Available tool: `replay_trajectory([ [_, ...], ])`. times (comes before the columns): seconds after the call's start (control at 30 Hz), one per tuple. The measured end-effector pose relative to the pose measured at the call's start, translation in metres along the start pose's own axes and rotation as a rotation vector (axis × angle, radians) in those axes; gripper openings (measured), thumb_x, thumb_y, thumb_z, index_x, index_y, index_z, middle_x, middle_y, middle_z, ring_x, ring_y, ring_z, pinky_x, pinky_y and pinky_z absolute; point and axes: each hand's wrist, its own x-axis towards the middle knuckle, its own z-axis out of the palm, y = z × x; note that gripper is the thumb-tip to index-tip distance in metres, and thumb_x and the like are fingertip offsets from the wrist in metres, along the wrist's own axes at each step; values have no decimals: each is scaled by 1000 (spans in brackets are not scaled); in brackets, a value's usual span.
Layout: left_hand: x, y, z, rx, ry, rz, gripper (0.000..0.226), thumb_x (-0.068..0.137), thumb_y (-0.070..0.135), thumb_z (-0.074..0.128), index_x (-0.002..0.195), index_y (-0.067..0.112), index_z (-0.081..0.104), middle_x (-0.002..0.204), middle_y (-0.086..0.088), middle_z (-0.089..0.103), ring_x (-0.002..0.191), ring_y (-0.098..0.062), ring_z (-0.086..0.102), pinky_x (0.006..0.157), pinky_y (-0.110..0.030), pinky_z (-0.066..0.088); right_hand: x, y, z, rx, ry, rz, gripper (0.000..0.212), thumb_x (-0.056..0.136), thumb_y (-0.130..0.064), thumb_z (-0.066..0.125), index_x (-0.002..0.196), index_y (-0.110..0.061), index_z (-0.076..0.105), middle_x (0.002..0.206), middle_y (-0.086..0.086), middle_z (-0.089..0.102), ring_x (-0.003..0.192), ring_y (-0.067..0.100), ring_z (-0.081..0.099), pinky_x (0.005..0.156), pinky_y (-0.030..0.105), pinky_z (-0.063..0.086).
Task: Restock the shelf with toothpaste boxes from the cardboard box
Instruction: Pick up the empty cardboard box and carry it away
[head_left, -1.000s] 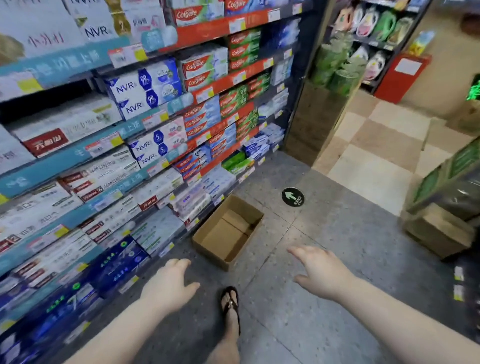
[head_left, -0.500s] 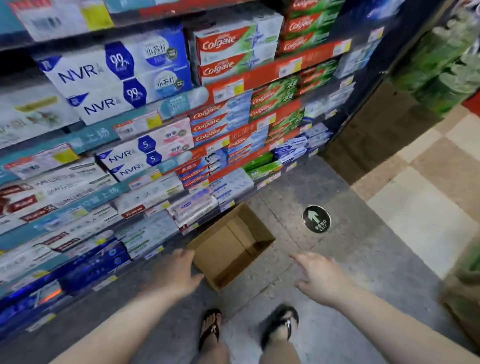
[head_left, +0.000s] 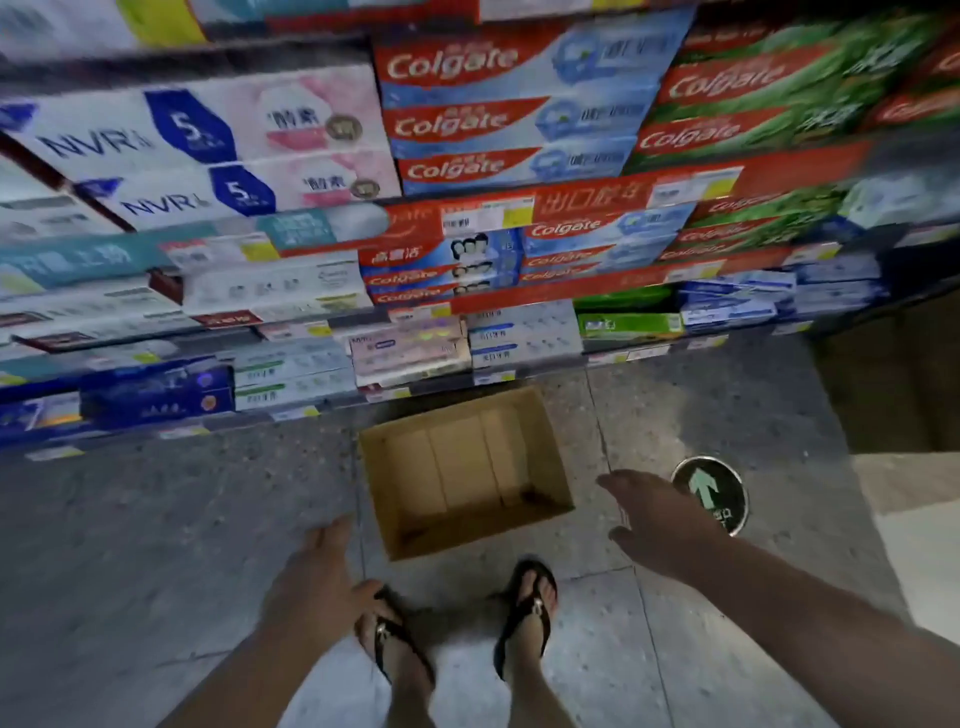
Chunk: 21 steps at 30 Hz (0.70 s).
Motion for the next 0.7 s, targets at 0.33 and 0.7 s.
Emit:
replay_trajectory([
  [0.33,152,-25,113,-157,84,-151,92,78,42,67,147,21,10,150,-12,26,132,-33,38,104,-47,39,193,52,96,130,-99,103,67,88,-33,55,145,-24,20,153,4,27,135,26,35,107,35,35],
  [0.7,293,-78,211,-251,167,-314,109,67,52,74,147,21,7,151,-20,23,133,-45,32,100,-61,39,323,76,205,227,-44,226,75,84,-27,62,144,-15,19,144,17,37,123,37,47,93,37,43],
])
